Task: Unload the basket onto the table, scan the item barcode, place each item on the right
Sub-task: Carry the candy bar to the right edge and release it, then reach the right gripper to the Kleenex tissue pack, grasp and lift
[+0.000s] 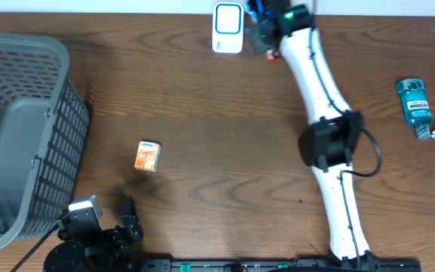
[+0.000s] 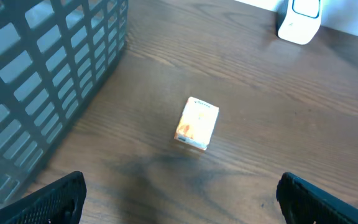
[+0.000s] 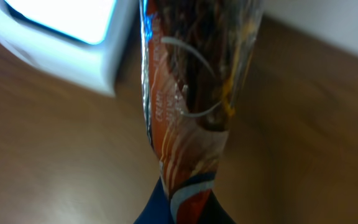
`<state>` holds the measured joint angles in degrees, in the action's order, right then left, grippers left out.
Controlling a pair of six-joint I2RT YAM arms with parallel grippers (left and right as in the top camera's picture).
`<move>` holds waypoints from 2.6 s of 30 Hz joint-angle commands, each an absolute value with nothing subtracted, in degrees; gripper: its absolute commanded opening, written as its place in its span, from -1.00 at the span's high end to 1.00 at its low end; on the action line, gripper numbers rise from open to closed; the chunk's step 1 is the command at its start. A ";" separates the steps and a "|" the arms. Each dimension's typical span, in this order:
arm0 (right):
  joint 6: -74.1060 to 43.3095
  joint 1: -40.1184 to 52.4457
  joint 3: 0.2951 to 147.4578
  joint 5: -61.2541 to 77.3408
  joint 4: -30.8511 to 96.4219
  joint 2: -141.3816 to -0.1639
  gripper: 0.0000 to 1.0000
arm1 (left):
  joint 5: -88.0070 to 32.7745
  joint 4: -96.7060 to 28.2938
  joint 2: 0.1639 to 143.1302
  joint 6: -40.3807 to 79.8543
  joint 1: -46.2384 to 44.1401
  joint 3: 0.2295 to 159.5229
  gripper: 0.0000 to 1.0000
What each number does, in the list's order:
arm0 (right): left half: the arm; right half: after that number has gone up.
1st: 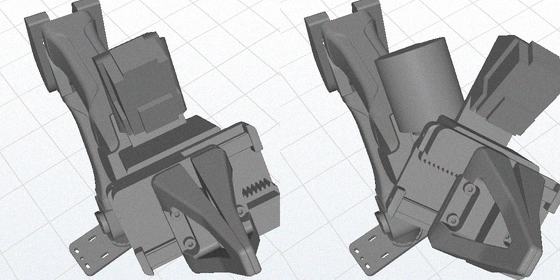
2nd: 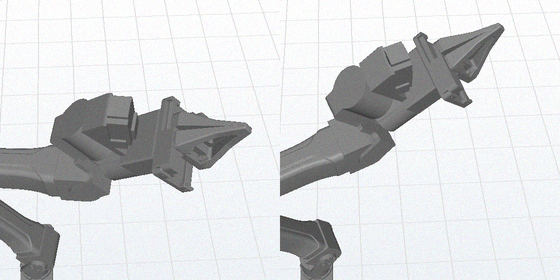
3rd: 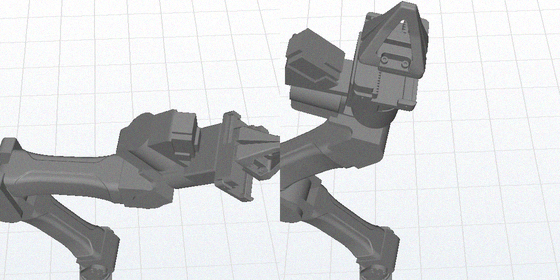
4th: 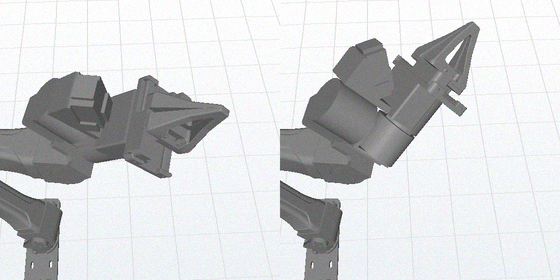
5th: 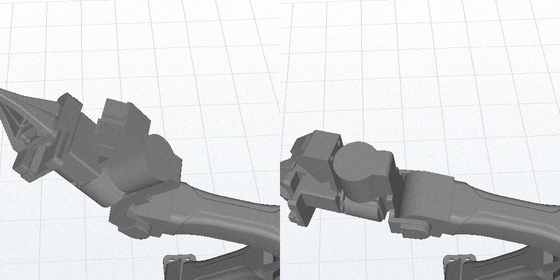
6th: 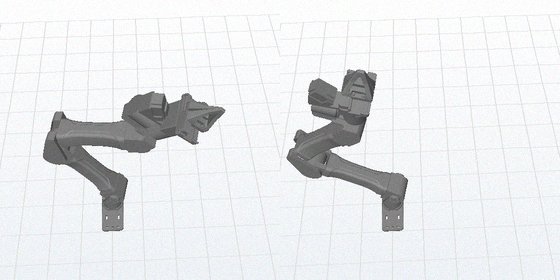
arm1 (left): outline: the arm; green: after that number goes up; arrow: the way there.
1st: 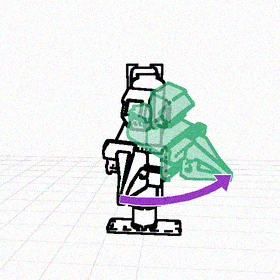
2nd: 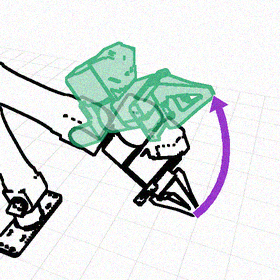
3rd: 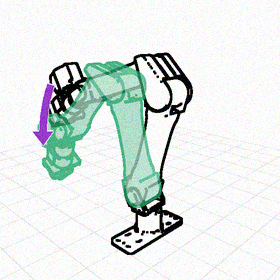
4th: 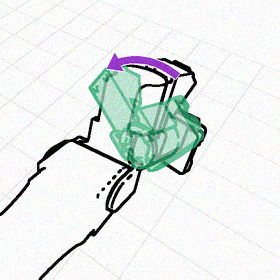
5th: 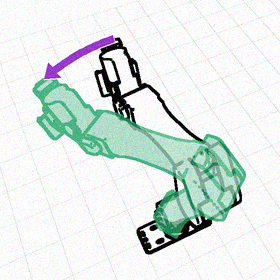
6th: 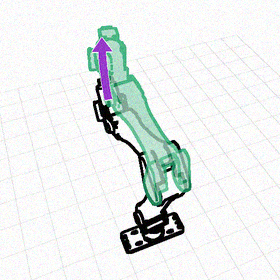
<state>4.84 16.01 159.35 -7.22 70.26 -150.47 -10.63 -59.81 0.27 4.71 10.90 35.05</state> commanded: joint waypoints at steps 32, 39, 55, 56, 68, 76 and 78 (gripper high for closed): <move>0.62 -29.80 140.20 -16.69 66.17 -147.65 0.57 | -11.16 -59.77 0.23 5.06 11.18 34.94 -0.96; -0.21 -28.40 140.40 -7.07 66.39 -143.11 -0.98 | -11.16 -59.77 0.23 5.06 11.18 34.94 -0.96; -24.14 -2.22 139.79 25.26 77.36 -124.77 -0.98 | -11.16 -59.77 0.23 5.06 11.18 34.94 -0.96; -24.18 2.48 138.98 30.37 78.72 -125.75 -0.98 | -11.16 -59.77 0.23 5.06 11.18 34.94 -0.96; -25.91 36.93 119.37 32.75 64.77 -132.35 -0.78 | -11.16 -59.77 0.23 5.06 11.18 34.94 -0.96; -26.48 47.40 118.39 27.70 54.54 -138.61 -0.62 | -11.16 -59.77 0.23 5.04 11.18 34.94 -0.96; -29.32 48.82 118.39 24.36 53.98 -140.05 -0.59 | -11.16 -59.77 0.23 5.06 11.18 34.94 -0.96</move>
<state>-25.91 47.55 118.63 29.76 54.59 -138.32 -10.63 -59.83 0.27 4.71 10.90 35.05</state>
